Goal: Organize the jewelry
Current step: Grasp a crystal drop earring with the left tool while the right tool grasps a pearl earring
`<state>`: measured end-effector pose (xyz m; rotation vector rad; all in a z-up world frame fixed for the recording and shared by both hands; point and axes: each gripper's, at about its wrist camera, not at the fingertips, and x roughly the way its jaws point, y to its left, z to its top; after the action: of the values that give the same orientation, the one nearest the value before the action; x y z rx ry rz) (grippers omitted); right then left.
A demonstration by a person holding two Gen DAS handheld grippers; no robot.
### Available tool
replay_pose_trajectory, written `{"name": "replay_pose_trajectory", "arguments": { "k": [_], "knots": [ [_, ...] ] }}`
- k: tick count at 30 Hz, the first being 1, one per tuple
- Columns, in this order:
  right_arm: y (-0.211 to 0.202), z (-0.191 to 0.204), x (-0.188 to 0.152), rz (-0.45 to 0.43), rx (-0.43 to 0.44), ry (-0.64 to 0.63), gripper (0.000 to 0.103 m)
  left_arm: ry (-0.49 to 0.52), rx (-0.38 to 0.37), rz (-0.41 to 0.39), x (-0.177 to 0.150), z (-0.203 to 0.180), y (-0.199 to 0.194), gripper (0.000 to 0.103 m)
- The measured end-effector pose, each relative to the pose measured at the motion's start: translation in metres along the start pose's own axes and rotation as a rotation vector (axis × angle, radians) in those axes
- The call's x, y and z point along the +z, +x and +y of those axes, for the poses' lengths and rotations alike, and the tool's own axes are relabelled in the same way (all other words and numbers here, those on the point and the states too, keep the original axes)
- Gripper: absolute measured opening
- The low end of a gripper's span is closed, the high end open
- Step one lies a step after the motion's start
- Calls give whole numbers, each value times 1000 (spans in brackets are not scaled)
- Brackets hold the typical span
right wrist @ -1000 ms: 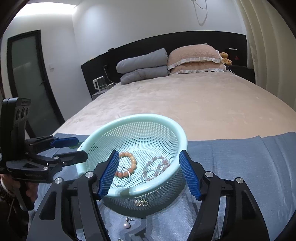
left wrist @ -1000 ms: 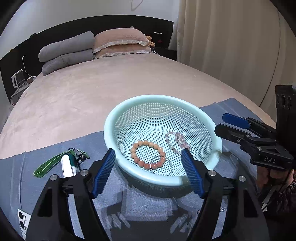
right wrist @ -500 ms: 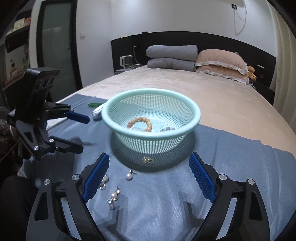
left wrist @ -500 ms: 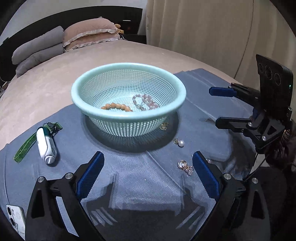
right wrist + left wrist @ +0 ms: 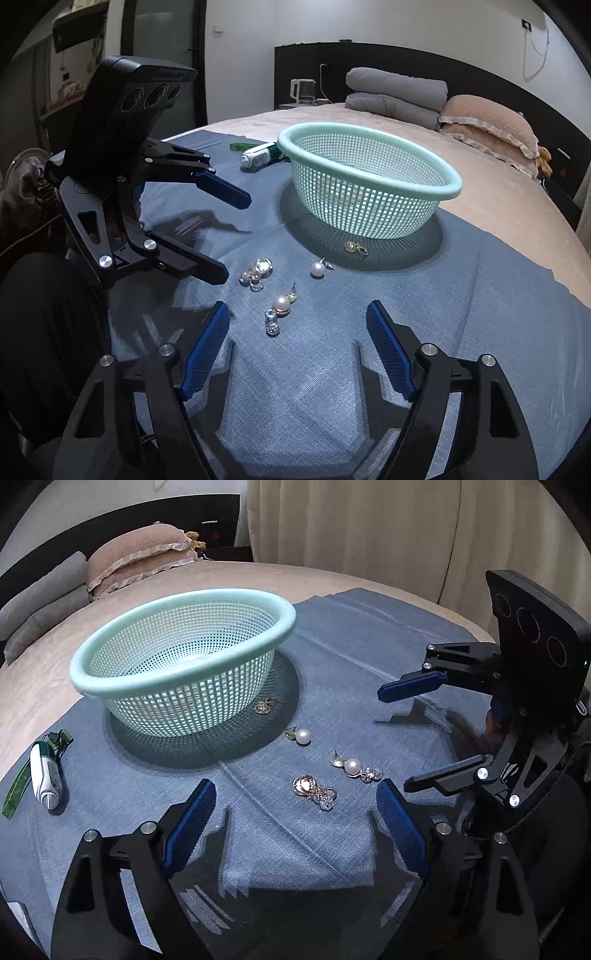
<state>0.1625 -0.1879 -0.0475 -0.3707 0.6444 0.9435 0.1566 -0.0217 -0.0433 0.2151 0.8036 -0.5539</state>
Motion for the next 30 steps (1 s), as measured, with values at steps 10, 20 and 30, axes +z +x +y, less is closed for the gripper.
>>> {"name": "replay_pose_trajectory", "arguments": {
  "k": [10,20,30],
  "knots": [
    [14,8,-6,59,38,-7,15,6,3,59,-5,-5,10,44],
    [15,8,-8,66,48,14,9,-14,-11,79,-9,-7,12,9],
    [4,3,-12,43,55,40,8,-63,32,55,-3,1,12,1]
  ]
}}
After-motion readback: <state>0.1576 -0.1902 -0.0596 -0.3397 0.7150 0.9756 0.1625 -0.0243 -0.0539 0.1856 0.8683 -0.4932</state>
